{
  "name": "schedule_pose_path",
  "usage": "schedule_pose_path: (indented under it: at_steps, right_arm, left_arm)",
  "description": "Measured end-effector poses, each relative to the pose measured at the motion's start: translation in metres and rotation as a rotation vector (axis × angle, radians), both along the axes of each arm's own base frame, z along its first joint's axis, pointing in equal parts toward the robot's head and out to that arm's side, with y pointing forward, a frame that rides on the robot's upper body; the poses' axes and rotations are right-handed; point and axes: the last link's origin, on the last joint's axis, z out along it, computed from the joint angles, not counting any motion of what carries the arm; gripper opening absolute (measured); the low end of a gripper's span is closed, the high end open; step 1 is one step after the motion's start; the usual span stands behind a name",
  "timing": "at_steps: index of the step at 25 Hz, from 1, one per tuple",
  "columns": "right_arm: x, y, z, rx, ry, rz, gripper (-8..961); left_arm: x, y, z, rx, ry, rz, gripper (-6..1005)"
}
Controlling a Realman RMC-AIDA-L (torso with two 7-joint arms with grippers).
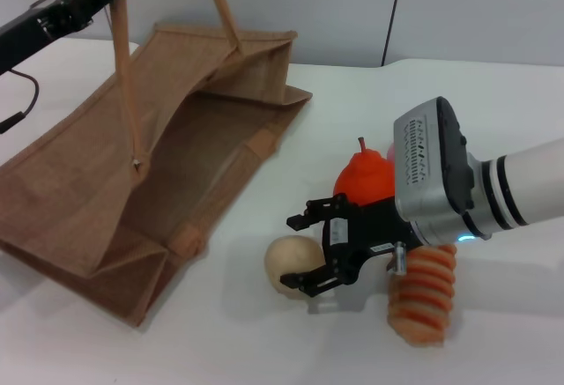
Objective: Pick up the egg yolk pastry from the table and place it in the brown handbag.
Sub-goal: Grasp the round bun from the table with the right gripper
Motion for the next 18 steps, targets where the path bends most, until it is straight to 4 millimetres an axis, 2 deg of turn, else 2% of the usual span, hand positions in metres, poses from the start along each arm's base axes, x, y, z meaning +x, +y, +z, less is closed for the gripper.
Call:
schedule_pose_path:
  at_steps: [18]
  right_arm:
    - [0.0046,-0.0017,-0.0005,-0.015,-0.035,-0.020,852]
  left_arm:
    - [-0.0013,-0.0006,0.0006,-0.001,0.000,0.004,120]
